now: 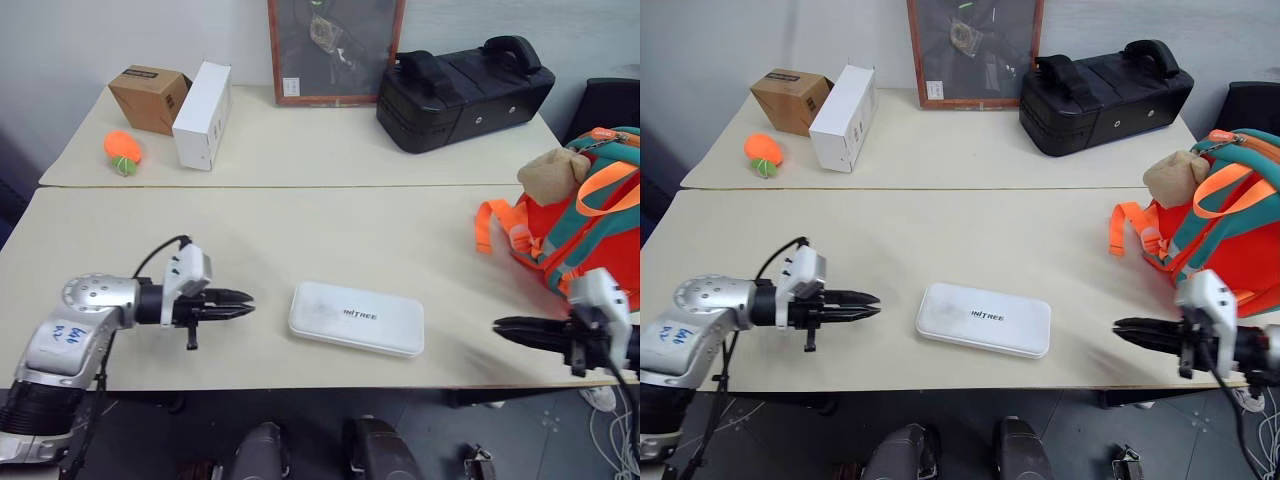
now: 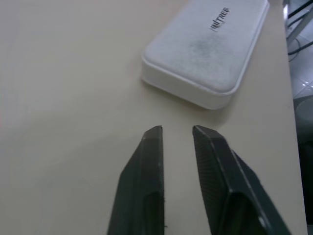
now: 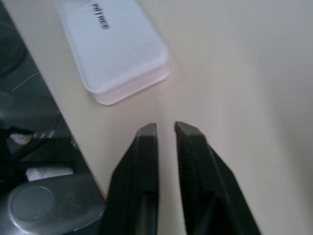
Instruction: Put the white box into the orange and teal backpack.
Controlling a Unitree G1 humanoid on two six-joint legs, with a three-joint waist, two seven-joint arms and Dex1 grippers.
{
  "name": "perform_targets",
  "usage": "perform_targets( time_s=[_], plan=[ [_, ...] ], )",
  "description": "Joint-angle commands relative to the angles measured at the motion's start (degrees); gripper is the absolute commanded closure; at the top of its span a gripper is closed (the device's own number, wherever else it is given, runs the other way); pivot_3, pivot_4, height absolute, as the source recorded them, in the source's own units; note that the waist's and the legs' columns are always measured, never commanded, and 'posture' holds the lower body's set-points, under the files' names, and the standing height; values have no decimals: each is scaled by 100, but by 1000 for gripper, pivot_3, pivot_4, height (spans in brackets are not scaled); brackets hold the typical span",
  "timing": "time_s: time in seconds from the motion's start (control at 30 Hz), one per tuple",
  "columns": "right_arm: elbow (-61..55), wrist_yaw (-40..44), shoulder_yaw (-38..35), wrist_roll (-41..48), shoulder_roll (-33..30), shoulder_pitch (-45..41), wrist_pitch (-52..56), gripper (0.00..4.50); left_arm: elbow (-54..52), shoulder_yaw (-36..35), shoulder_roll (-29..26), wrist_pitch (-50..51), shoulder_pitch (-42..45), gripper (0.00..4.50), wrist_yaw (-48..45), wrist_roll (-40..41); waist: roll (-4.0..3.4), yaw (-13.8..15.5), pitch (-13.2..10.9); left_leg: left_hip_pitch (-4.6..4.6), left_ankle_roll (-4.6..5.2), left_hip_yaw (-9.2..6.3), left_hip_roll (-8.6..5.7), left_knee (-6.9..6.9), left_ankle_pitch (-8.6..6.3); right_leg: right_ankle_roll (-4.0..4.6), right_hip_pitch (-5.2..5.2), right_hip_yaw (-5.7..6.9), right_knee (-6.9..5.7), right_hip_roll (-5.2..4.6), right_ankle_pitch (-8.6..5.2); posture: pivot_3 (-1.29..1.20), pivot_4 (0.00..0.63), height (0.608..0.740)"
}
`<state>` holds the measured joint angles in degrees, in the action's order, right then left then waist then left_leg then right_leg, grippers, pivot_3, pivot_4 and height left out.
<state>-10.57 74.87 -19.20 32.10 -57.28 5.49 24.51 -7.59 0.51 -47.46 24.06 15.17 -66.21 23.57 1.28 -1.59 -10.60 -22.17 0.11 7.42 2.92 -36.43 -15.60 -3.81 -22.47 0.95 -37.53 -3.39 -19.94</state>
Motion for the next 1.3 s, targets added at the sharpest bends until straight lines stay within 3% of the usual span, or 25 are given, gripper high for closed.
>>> perform_targets(
  time_s=[0.03,0.17,0.57,0.8,0.97,1.1,1.3],
  plan=[
    [57,229,674,-348,-85,-443,-284,4500,350,405,206,-308,349,4430,29,-414,0,1,0,-1,-13,0,-1,-3,8,0,-1,0,-1,0,0,0,150,740],
    [283,211,1226,-879,-62,-799,-692,4500,600,743,363,-353,680,4430,13,-703,1,11,0,-8,-14,-3,0,-26,7,-1,-1,2,-10,2,0,0,150,740],
    [730,31,1953,-1212,436,-1730,-779,4500,669,1183,1150,-475,917,4430,302,-1069,0,0,0,-17,-2,-1,3,-74,-7,-5,0,0,-31,-1,1,0,150,740],
    [1401,-44,2069,-1486,591,-2391,-989,4500,80,1173,1147,-134,597,4430,312,-911,0,1,0,-16,-3,0,3,-73,-7,-4,-1,-1,-34,-2,1,0,150,740],
    [1599,135,2034,-1531,478,-2501,-1118,4500,186,785,999,303,458,4430,475,-760,0,1,0,-16,-2,-1,3,-74,-7,-4,0,-1,-33,-3,1,0,150,740],
    [1613,214,2037,-1583,443,-2439,-1232,4500,351,201,861,1542,446,3558,690,-198,0,-3,0,-15,-2,-3,4,-74,-7,-4,0,1,-35,-3,1,0,150,740],
    [1759,104,2134,-1811,583,-2500,-1505,4500,324,-647,899,4258,520,1658,887,1249,0,-6,0,-16,-3,-5,4,-74,-6,-4,-1,3,-38,-5,1,0,150,740]
  ],
)
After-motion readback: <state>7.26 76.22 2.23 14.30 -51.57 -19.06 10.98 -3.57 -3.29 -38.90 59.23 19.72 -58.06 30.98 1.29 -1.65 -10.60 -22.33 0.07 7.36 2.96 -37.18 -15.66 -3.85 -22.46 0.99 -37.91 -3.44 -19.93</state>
